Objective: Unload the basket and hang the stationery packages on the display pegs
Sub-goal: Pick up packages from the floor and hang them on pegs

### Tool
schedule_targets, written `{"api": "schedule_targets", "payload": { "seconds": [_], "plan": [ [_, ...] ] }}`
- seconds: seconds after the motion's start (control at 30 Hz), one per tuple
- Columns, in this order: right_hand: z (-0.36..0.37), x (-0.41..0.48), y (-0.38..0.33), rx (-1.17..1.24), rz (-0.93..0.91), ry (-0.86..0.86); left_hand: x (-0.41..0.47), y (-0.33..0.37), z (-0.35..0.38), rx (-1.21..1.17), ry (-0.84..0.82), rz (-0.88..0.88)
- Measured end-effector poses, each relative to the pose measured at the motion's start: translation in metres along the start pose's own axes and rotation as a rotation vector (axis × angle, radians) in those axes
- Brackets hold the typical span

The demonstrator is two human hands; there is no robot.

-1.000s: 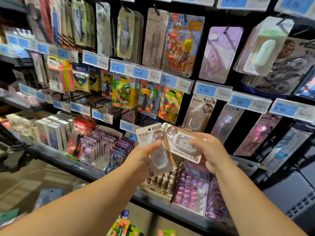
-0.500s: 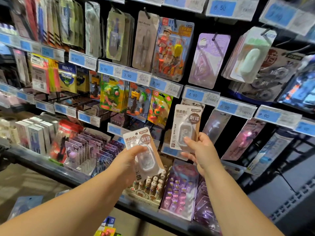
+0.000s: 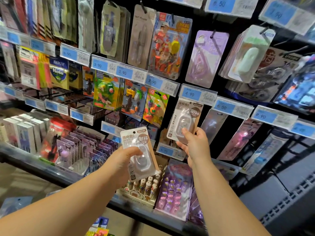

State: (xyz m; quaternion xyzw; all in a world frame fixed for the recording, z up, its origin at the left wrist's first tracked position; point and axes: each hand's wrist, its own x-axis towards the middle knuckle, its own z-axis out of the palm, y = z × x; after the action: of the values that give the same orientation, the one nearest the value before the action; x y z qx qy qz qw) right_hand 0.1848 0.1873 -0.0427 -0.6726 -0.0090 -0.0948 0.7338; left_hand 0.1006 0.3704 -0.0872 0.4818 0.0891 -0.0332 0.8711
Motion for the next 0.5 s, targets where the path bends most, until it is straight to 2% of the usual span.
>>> {"api": "schedule_targets", "payload": {
  "seconds": [0.23, 0.33, 0.43, 0.5],
  "plan": [
    [0.006, 0.012, 0.000, -0.102, 0.001, 0.051, 0.003, -0.001, -0.001, 0.017, 0.012, 0.025],
    [0.006, 0.008, -0.005, -0.302, 0.019, 0.119, 0.002, -0.001, 0.000, 0.030, 0.016, 0.039],
    [0.004, -0.018, -0.002, -0.492, -0.135, 0.173, -0.001, 0.000, 0.002, 0.036, 0.022, 0.046],
    [0.004, -0.034, 0.002, -0.496, -0.235, 0.066, -0.003, 0.001, 0.004, 0.050, 0.010, 0.051]
  ]
}}
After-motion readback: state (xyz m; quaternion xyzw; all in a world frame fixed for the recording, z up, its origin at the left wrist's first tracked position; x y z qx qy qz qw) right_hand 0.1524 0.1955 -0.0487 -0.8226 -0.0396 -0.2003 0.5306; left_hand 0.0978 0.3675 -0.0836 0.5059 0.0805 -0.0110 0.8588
